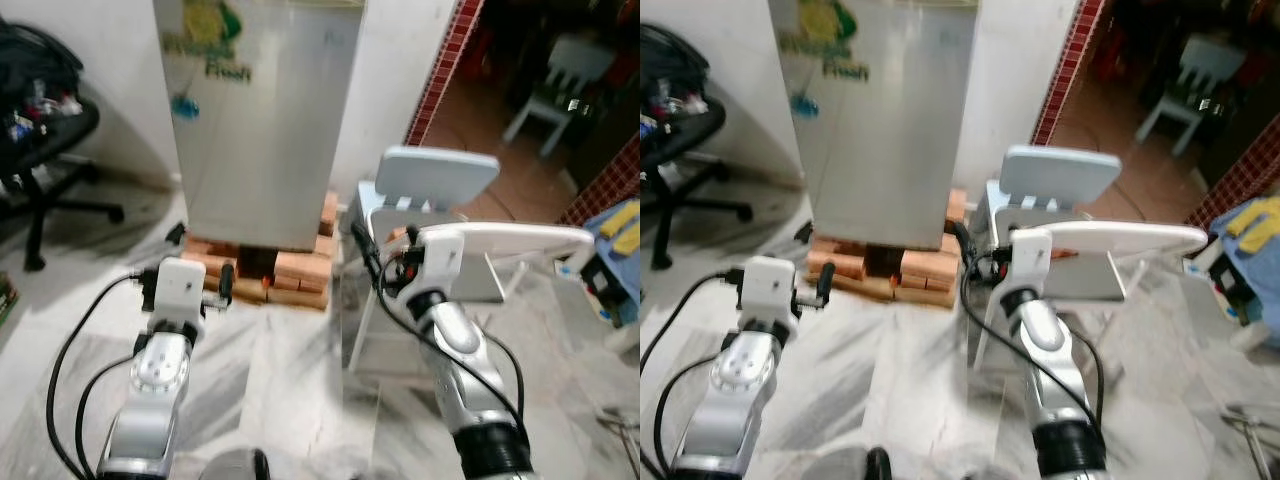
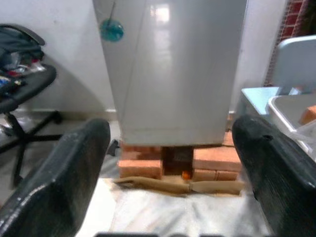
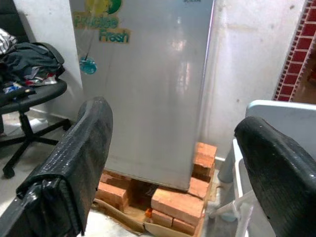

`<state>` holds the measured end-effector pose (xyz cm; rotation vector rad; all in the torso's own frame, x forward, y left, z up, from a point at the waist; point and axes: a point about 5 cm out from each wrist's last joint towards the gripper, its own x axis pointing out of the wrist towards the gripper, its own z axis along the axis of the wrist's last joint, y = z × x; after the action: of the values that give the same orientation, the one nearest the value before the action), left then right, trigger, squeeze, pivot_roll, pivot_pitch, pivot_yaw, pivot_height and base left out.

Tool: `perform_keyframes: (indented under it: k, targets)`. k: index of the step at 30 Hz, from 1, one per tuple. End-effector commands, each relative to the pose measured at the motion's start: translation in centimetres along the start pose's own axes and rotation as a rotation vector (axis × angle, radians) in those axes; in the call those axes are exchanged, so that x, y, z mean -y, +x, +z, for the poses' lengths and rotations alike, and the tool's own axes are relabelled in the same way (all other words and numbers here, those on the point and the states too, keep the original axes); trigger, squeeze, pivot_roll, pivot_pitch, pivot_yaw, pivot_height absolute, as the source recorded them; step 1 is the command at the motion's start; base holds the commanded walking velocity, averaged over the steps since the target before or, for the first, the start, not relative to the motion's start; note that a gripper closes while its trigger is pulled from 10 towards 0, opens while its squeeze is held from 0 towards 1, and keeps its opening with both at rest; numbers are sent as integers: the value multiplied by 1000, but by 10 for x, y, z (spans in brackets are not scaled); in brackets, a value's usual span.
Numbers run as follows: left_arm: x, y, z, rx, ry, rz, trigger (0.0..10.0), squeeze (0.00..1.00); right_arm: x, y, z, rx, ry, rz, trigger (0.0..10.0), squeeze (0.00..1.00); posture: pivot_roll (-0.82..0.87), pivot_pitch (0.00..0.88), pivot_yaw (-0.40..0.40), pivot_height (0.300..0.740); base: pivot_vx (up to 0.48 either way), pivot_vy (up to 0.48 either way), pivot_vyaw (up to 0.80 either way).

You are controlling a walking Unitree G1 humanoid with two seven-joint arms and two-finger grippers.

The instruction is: Restocking fridge

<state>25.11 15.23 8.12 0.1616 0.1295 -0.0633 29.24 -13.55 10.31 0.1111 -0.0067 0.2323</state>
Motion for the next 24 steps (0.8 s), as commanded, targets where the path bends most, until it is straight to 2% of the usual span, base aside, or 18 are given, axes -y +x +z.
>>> perform_keyframes:
  k: [1, 7, 9, 11, 15, 18, 19, 24]
  targets:
    - [-6, 2, 4, 18, 9, -5, 10000, 0, -5, 0, 0, 2, 12, 4, 10000, 0, 129, 2, -65, 740, 0, 480, 0]
    - [-4, 2, 5, 32, -20, -37, 10000, 0, -3, 2, 1, 6, 3, -6, 10000, 0, 130, 0, -66, 740, 0, 479, 0]
    - [-5, 2, 3, 24, -19, -31, 10000, 0, 1, 2, 0, 10, 7, -43, 10000, 0, 133, 0, -62, 740, 0, 472, 0]
    - [-6, 4, 0, 32, -10, -42, 10000, 0, 12, -1, 1, 22, -16, -114, 10000, 0, 133, 0, -55, 740, 0, 472, 0]
    - [-9, 5, -2, 36, 1, -35, 10000, 0, 17, -4, 0, 22, -33, -136, 10000, 0, 129, 0, -48, 740, 0, 472, 0]
    - [-14, 10, -7, 21, 11, -27, 10000, 0, 24, -7, -9, -29, -134, -183, 10000, 0, 116, 0, -38, 740, 0, 472, 0]
    - [-14, 11, -9, 9, 26, -28, 10000, 0, 25, -7, -12, -49, -137, -194, 10000, 0, 111, 0, -34, 740, 0, 472, 0]
    - [-14, 11, -6, 22, 61, -42, 10000, 0, 29, -8, -14, -66, -151, -208, 10000, 0, 97, 0, -16, 740, 0, 59, 0]
